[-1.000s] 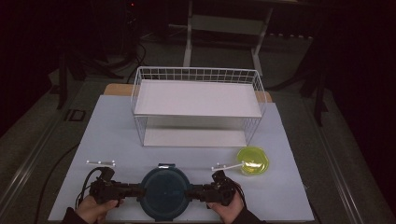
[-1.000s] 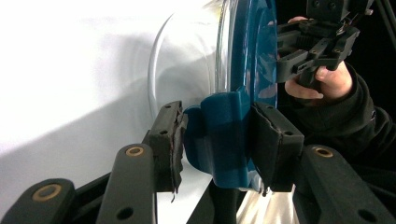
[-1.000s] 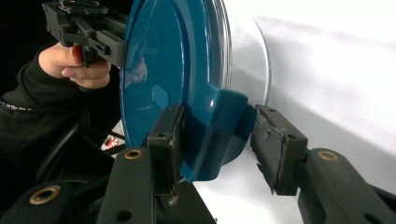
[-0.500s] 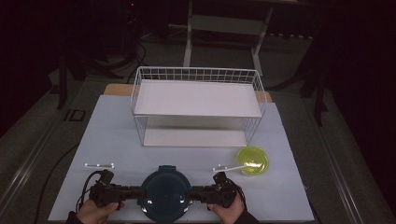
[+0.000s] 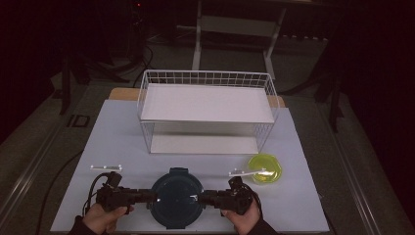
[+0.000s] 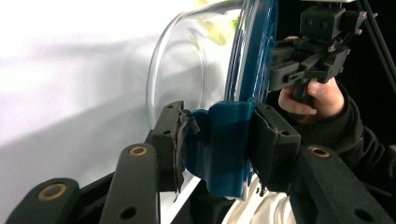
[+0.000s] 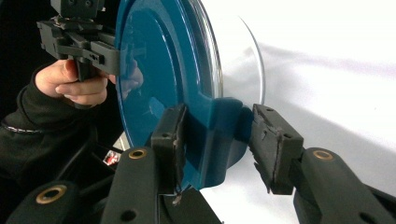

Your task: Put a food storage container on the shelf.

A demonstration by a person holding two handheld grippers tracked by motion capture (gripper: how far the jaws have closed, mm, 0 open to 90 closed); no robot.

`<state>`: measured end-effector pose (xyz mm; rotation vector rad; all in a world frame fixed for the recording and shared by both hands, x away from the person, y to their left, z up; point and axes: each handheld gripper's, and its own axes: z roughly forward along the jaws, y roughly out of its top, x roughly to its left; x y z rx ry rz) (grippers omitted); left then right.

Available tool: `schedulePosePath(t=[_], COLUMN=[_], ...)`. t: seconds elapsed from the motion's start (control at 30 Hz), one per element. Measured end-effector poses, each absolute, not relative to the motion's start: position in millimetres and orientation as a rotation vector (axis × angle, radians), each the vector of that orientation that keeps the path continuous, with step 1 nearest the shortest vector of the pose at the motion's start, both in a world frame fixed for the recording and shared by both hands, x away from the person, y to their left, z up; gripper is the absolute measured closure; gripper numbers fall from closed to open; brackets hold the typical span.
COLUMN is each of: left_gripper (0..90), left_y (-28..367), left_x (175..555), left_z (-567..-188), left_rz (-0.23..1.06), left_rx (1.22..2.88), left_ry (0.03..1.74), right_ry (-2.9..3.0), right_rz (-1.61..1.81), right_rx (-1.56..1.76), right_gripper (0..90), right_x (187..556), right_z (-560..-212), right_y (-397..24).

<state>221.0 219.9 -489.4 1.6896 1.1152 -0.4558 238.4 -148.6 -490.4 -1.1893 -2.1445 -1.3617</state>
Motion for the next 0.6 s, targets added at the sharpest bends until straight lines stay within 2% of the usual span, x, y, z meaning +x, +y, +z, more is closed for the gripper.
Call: schedulePosePath(t=[0.6], left_gripper=[57.5], left_y=[198], left_x=[239], left_z=[-447], left_rz=[-0.394], left_rx=[1.698], left_ry=[1.035], right_ry=[-2.161], right_rz=[-1.471], right_rx=[-1.191], right_gripper=[56.5], right_x=[250], right_z=[-445], right_y=[-173])
